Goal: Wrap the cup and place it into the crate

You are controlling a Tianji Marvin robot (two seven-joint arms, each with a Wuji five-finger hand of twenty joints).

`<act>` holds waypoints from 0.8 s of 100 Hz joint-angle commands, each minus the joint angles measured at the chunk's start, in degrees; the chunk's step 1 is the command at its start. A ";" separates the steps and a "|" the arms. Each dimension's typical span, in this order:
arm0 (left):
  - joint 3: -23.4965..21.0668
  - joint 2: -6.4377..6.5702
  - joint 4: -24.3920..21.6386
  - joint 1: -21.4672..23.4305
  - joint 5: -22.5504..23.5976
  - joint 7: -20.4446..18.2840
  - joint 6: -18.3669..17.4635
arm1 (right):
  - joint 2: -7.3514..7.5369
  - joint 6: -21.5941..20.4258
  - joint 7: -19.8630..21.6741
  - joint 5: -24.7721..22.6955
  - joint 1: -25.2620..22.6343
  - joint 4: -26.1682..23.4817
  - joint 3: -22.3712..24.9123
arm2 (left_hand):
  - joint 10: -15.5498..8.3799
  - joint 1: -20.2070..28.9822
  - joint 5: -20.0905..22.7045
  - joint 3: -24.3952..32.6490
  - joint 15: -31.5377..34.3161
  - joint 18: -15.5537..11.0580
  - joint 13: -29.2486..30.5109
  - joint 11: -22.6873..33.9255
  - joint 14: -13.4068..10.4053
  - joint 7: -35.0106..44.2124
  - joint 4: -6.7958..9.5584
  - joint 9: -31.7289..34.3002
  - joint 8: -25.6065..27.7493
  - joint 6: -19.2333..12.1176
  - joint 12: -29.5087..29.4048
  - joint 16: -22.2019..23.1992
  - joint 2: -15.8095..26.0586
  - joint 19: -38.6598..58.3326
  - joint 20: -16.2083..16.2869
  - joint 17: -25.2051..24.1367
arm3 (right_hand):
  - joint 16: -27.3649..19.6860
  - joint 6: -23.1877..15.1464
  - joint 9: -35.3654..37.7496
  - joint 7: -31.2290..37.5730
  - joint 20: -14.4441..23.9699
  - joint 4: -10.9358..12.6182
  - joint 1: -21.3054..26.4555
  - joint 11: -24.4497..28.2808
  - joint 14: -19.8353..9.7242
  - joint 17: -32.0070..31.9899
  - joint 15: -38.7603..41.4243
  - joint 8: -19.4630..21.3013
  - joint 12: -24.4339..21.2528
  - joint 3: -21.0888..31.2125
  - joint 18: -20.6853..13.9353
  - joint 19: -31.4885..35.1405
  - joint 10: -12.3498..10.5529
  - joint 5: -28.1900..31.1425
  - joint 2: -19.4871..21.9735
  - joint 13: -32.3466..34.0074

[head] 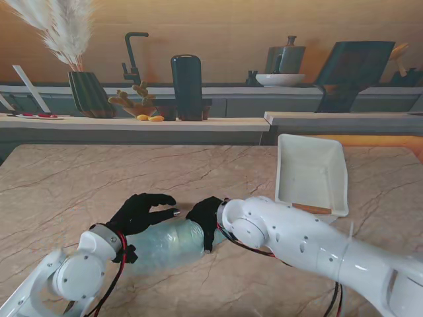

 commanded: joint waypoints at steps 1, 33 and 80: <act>-0.64 -0.35 -1.17 1.82 -0.64 -0.34 -0.54 | 0.74 0.94 0.97 -0.18 -1.13 1.06 0.53 | -0.47 0.85 1.02 0.09 -0.61 1.14 0.98 -1.23 0.75 -0.58 0.23 0.51 -0.28 -2.00 -0.37 -0.47 0.90 -0.50 0.01 0.25 | 2.71 -14.52 3.51 10.74 1.11 1.39 15.31 5.15 -2.74 -0.45 9.87 0.00 1.70 33.66 -0.86 2.84 0.26 8.30 8.41 8.31; -0.59 -2.52 -1.29 4.59 1.81 12.23 -2.34 | 2.22 0.15 -8.32 -8.18 -10.34 -4.36 17.05 | -0.09 1.91 2.06 0.15 0.35 2.41 2.25 -0.90 1.48 0.05 0.21 1.95 0.44 -2.28 0.12 0.16 0.51 0.98 0.56 1.12 | 2.73 -13.74 3.86 12.36 0.55 3.65 14.72 7.02 -2.42 -0.71 11.45 -0.59 1.53 35.58 0.11 3.26 0.56 8.57 7.44 8.79; -0.92 -2.97 -1.56 5.98 3.69 16.04 -4.59 | 4.66 -6.78 -9.97 -20.70 -20.26 -19.99 44.02 | -0.93 2.16 1.49 0.22 0.98 2.10 2.29 -0.48 0.46 0.47 0.25 1.60 0.80 -3.12 0.55 0.64 1.19 2.29 0.65 1.13 | 2.70 -14.38 2.72 13.02 0.15 3.56 14.77 7.23 -2.47 -2.03 11.53 -0.76 1.52 34.95 0.01 2.75 0.21 7.47 8.26 7.53</act>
